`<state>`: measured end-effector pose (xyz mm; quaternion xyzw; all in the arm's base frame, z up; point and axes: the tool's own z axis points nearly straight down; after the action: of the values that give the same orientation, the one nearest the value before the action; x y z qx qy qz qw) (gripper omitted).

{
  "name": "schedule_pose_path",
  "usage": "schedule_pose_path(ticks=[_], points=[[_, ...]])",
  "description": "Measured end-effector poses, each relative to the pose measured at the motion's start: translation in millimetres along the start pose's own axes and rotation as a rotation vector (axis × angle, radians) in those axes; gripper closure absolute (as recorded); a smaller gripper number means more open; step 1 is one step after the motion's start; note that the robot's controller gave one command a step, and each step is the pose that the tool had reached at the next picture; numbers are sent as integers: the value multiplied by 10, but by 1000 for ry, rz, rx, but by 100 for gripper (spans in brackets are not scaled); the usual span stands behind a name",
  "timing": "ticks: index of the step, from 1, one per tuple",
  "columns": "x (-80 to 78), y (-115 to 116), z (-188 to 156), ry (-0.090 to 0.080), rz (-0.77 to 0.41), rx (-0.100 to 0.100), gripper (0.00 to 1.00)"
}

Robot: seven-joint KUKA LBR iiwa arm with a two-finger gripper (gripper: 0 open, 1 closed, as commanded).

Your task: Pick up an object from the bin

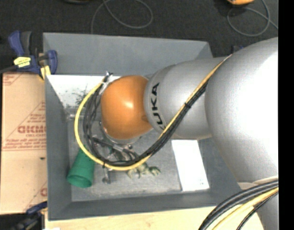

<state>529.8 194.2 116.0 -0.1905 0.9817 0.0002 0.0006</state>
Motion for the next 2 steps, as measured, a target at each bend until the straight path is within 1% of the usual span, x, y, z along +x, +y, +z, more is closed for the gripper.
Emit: schedule_pose_path(ticks=[1,2], points=[[-124,115,-104,-4,-195,1,0],[-189,148,395,-20,-517,3,0]])
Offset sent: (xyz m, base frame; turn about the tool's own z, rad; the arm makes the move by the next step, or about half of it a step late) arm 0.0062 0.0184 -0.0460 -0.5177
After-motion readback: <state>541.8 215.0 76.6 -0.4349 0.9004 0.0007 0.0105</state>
